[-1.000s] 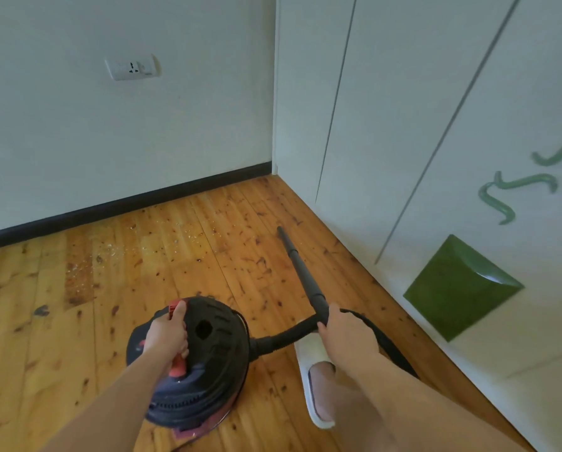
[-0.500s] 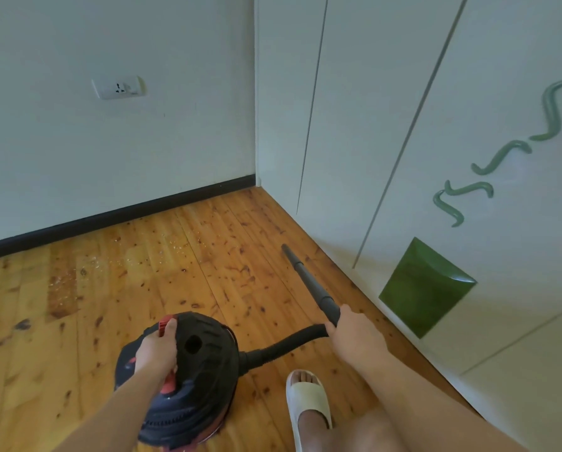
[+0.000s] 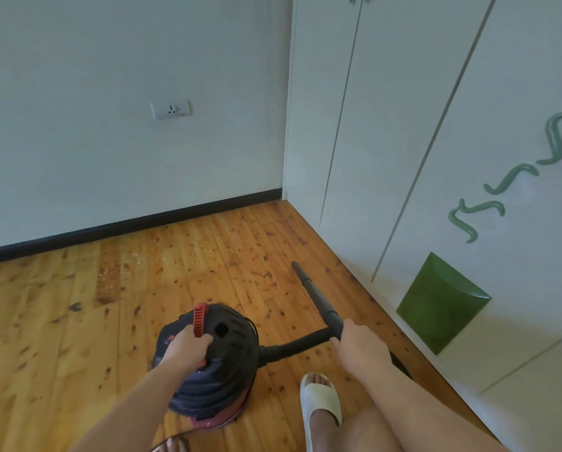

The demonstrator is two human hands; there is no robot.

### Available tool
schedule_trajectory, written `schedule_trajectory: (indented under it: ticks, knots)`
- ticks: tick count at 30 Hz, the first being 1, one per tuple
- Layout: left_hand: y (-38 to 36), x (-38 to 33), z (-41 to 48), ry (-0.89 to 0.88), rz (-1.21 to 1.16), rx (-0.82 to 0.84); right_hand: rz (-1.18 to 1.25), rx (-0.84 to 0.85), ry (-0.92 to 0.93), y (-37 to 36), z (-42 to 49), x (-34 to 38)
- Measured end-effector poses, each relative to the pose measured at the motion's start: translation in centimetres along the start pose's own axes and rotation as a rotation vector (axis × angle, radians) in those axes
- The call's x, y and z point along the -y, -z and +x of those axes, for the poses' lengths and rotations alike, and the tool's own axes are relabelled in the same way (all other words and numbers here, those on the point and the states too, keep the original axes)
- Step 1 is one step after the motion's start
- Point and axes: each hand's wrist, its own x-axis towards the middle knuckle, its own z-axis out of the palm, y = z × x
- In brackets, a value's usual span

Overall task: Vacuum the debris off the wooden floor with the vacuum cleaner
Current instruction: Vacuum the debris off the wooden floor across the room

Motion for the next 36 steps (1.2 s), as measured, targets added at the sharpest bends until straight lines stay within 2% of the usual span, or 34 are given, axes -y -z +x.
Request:
schedule_trajectory:
  ticks: [10,25,36]
  knots:
    - [-0.5,3.1,-1.9,-0.106,-0.031,-0.014,0.048,0.032,0.065,-3.8,0.3,2.5]
    - [-0.2,2.5,4.0,-0.155,0.210,-0.086,0.047,0.020,0.165,-3.8,5.3,6.4]
    - [1.2,1.3,9.6,-0.123,0.234,-0.145,0.056,0.054,0.237,-2.5,11.3,9.5]
